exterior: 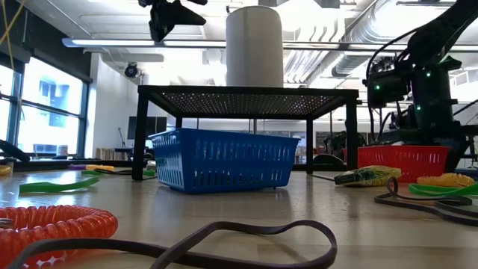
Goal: Pick & Place Office Desk Supplies
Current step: Put the orange spring keychain into the red bin
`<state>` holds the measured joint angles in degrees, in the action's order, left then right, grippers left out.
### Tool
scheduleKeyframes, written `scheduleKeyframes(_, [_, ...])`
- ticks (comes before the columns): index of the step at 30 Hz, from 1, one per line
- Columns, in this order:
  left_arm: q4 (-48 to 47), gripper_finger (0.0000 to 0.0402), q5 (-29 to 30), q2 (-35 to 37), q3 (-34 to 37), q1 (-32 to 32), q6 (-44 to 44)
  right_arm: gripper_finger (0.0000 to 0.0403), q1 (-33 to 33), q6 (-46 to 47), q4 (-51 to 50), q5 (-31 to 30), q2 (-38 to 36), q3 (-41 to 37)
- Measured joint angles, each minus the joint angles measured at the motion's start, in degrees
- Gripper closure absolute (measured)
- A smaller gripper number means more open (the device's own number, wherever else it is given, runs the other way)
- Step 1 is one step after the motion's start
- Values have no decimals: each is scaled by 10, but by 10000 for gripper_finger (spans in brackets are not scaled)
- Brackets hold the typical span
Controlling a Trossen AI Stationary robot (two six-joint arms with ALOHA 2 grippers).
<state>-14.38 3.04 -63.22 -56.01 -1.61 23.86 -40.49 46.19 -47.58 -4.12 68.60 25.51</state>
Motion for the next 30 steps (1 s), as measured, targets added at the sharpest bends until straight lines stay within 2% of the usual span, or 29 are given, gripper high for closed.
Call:
scheduleKeyframes(5, [0, 236, 0, 0, 0, 0, 0, 288, 0, -5, 2, -5, 2, -1])
scheduleKeyframes(10, [-1, 236, 0, 0, 0, 0, 0, 370, 0, -8, 5, -9, 2, -2])
scheduleKeyframes(12, [-1, 236, 0, 0, 0, 0, 0, 388, 0, -8, 5, -10, 2, -2])
scheduleKeyframes(20, [-1, 236, 0, 0, 0, -14, 1, 390, 0, 4, -8, -9, -28, 5])
scheduleKeyframes(30, [-1, 236, 0, 0, 0, -17, 2, 391, 0, -1, -158, -54, -109, 91])
